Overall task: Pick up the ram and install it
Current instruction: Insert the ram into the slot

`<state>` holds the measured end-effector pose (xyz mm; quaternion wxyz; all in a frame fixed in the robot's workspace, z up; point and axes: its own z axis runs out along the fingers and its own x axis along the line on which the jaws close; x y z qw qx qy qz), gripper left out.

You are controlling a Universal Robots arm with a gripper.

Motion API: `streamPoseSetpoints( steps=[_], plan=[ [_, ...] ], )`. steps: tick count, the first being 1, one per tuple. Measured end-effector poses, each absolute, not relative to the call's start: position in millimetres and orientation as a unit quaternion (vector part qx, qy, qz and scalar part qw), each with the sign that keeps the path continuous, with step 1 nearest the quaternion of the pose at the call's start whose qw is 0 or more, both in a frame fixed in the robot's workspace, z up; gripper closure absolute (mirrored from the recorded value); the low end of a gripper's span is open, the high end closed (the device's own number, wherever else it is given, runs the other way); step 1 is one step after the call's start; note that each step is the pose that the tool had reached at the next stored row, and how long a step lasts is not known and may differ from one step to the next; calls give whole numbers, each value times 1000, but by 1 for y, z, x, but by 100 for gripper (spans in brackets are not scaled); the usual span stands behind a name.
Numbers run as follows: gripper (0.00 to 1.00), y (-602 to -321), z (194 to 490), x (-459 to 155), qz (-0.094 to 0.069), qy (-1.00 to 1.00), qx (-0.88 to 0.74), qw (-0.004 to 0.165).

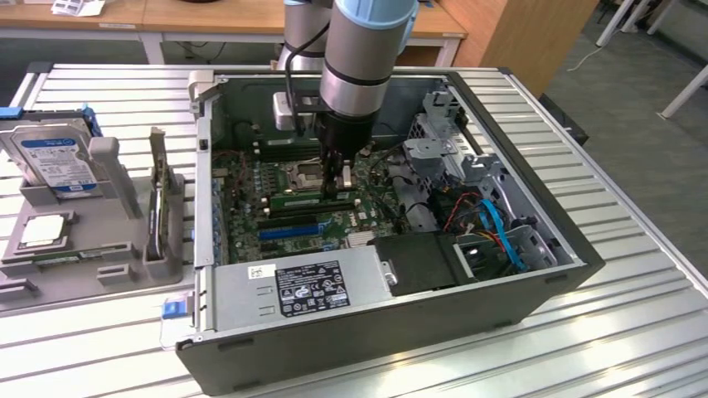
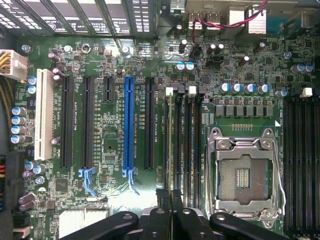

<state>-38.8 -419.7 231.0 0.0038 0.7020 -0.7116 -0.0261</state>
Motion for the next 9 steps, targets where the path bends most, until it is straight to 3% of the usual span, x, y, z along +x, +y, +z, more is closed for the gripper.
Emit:
streamPoseSetpoints(
  steps=[9],
  plan=[
    [89,-419,231,-39,-26,-712,702,4]
  ],
)
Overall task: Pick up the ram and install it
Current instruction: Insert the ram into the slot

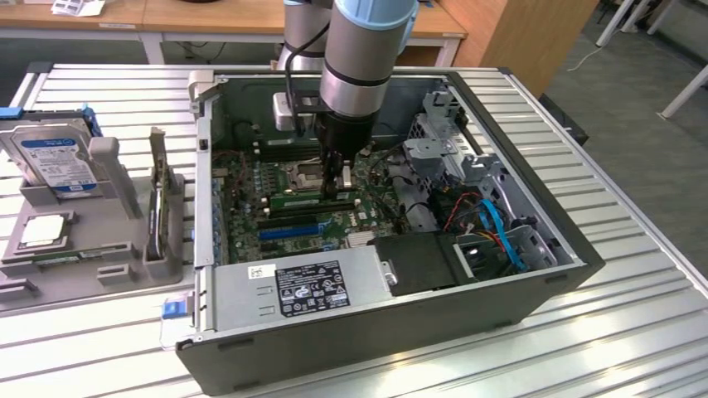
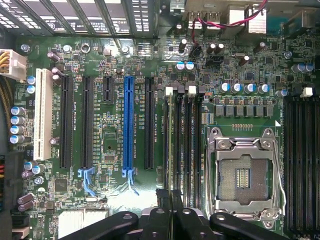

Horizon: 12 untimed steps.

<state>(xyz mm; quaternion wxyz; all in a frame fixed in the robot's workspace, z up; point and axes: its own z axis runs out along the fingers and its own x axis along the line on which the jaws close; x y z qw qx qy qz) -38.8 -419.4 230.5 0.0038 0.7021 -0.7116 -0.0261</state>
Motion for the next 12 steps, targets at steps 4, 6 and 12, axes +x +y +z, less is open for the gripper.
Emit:
streamPoseSetpoints(
  steps=[4,6,12],
  plan=[
    [89,-419,231,-39,-26,-711,702,4],
    [89,-419,231,-39,-26,-711,703,4],
    [89,-419,230,-39,-26,-711,703,4]
  ],
)
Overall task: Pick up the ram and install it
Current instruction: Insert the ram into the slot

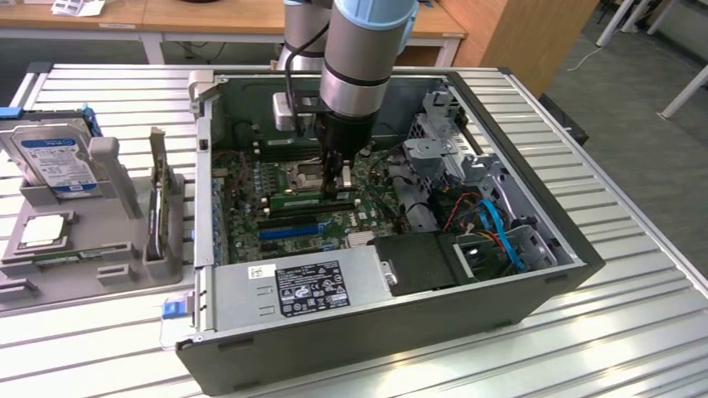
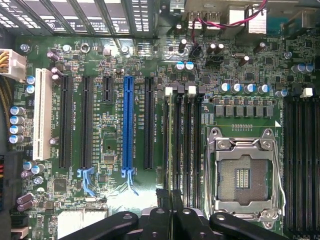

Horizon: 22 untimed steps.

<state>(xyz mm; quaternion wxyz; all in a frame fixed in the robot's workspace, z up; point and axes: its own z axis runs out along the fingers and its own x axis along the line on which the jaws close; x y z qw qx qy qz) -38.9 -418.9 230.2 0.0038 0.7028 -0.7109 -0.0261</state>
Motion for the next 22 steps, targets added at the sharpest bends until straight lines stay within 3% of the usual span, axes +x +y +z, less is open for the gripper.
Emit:
streamPoseSetpoints(
  steps=[22],
  plan=[
    [89,-419,229,-39,-26,-711,703,4]
  ],
)
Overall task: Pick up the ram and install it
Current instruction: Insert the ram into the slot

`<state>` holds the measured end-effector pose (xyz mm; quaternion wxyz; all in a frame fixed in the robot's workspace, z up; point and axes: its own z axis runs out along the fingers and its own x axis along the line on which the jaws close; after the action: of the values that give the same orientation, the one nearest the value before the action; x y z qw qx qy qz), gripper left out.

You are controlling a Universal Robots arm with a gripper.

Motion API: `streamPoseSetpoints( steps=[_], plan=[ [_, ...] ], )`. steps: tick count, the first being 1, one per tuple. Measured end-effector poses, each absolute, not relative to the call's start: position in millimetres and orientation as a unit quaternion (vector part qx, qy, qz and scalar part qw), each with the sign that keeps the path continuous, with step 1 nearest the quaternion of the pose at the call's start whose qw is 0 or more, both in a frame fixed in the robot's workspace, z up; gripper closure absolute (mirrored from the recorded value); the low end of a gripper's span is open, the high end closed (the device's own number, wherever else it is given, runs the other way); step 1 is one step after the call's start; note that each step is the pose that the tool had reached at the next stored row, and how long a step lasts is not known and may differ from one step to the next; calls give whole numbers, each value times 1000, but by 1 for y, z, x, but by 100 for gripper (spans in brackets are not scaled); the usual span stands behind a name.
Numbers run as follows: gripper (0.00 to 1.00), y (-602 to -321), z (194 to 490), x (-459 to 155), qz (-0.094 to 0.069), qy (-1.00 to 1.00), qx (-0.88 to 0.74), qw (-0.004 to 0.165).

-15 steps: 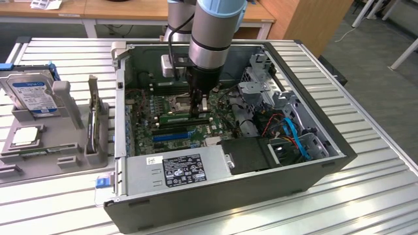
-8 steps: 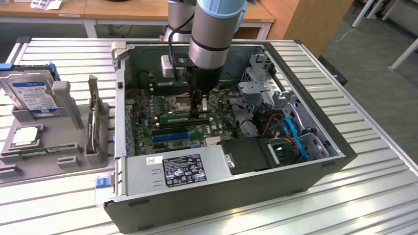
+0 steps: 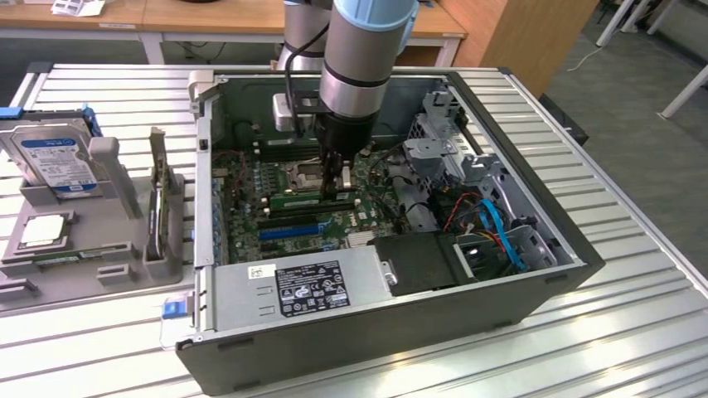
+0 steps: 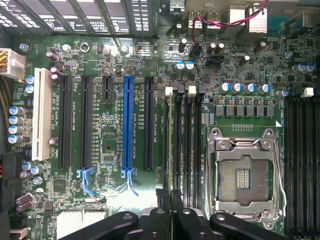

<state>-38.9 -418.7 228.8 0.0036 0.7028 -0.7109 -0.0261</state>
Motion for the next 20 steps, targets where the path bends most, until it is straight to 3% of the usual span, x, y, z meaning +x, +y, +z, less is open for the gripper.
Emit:
streamPoseSetpoints(
  steps=[20],
  plan=[
    [89,-418,228,-39,-26,-711,703,4]
  ],
)
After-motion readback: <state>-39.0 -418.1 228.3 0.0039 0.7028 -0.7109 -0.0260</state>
